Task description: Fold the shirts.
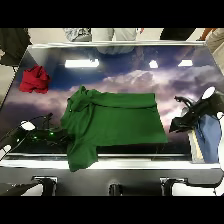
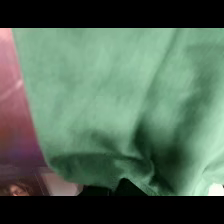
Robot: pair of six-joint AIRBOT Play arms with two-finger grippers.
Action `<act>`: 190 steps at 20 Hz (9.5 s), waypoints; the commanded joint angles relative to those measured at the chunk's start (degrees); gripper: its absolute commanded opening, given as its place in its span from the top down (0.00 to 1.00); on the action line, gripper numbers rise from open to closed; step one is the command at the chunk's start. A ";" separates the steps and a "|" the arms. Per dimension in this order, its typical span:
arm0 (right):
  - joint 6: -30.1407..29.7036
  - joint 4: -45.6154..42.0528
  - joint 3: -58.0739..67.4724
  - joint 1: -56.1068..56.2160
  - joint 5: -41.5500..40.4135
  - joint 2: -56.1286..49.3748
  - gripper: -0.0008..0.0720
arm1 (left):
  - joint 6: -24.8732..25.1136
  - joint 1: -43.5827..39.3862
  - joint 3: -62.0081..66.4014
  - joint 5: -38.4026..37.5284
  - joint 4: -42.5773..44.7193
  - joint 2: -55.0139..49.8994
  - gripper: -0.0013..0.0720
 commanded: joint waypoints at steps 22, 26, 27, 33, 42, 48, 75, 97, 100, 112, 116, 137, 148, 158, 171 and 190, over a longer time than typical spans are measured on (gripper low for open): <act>-4.96 6.08 32.61 0.00 -21.09 26.12 0.93 | -6.23 -0.07 61.75 -0.61 22.25 19.67 0.94; -2.54 -6.21 43.95 0.00 -34.64 42.40 0.93 | -13.97 -0.09 83.93 4.11 26.67 25.70 0.94; -1.29 -6.62 43.95 0.00 -32.33 44.92 0.93 | -14.56 -0.09 84.35 3.96 25.11 27.76 0.94; -1.18 -6.62 43.98 0.00 -20.94 50.05 0.93 | -14.45 -0.09 83.97 -1.09 24.98 31.30 0.94; -2.91 -2.34 43.91 0.00 -0.11 34.80 0.93 | -9.68 -0.09 83.78 -16.37 25.68 20.35 0.94; 1.22 -9.79 27.43 11.63 -2.86 9.68 0.93 | -6.95 -3.80 54.95 -15.15 21.09 1.97 0.95; 2.71 -10.80 24.61 13.29 -7.37 -16.41 0.93 | -6.80 -4.48 44.54 -20.61 15.34 -24.46 0.94; -1.27 -4.26 -1.42 -0.07 -1.29 2.43 0.39 | 0.15 1.95 -5.70 -10.99 0.13 8.00 0.36; -1.25 -4.52 -7.56 -0.07 -4.90 5.66 0.38 | 0.17 1.22 -7.32 -7.80 -1.70 7.98 0.46; -2.05 -2.40 -18.80 -0.07 -12.07 8.66 0.21 | -1.77 -5.51 -7.34 -0.35 -1.62 6.69 0.94; 0.15 2.73 -18.95 -0.04 -17.75 7.78 0.21 | -1.42 -5.49 -7.32 -0.35 -1.64 7.78 0.94; 4.68 3.61 18.14 9.86 -24.70 -7.06 0.94 | 0.09 -1.88 32.94 1.53 6.54 -7.91 0.95; 7.13 4.52 25.92 12.39 -23.82 -20.44 0.71 | -3.52 -1.49 41.94 1.05 4.81 -25.81 0.57; 2.82 24.70 23.63 -0.83 -10.03 -24.33 0.01 | -3.50 -0.39 49.16 -6.01 4.76 -14.71 0.29; 5.42 29.70 23.10 6.84 -16.48 -15.30 0.94 | -3.58 -18.43 44.65 -3.91 2.95 -13.42 0.94; 8.33 21.97 23.08 12.94 -4.24 17.68 0.93 | -3.80 -44.04 52.70 19.52 -37.40 -41.38 0.95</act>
